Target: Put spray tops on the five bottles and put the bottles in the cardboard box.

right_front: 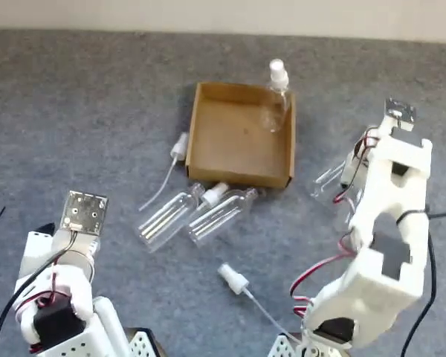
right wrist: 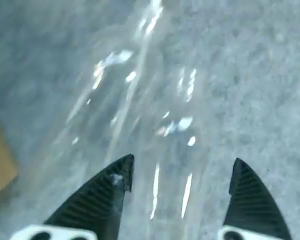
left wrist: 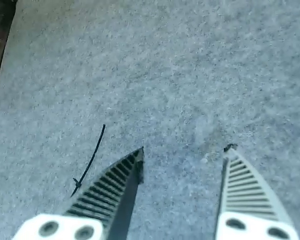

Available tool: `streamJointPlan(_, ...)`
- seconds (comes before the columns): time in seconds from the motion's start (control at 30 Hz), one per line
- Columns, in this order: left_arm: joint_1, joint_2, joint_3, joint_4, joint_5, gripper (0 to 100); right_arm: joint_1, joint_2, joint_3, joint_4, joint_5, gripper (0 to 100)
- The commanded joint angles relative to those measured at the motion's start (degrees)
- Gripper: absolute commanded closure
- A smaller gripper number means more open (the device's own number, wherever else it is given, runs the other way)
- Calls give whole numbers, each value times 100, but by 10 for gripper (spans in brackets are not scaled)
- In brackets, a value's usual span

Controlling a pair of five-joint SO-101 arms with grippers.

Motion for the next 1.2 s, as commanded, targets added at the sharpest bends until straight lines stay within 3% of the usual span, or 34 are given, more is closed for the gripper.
streamJointPlan(0.0,-48,-4,-242,-26,-44,768,154,479,-620,-119,-123,789)
streamJointPlan(0.13,-48,4,-242,-26,-44,768,171,1042,-892,-119,70,901)
streamJointPlan(0.33,-48,426,-426,-9,-44,768,409,1130,-998,66,1670,995)
streamJointPlan(0.5,-4,2308,-1543,18,-18,768,875,1121,-1007,286,3578,995)
streamJointPlan(0.7,936,5358,-3705,378,202,768,1349,1121,-998,303,5196,995)
streamJointPlan(0.97,2185,8804,-6712,457,1178,769,1402,1121,-998,303,5424,993)
streamJointPlan(1.17,2457,10299,-7609,624,1530,769,1446,1130,-998,295,5459,988)
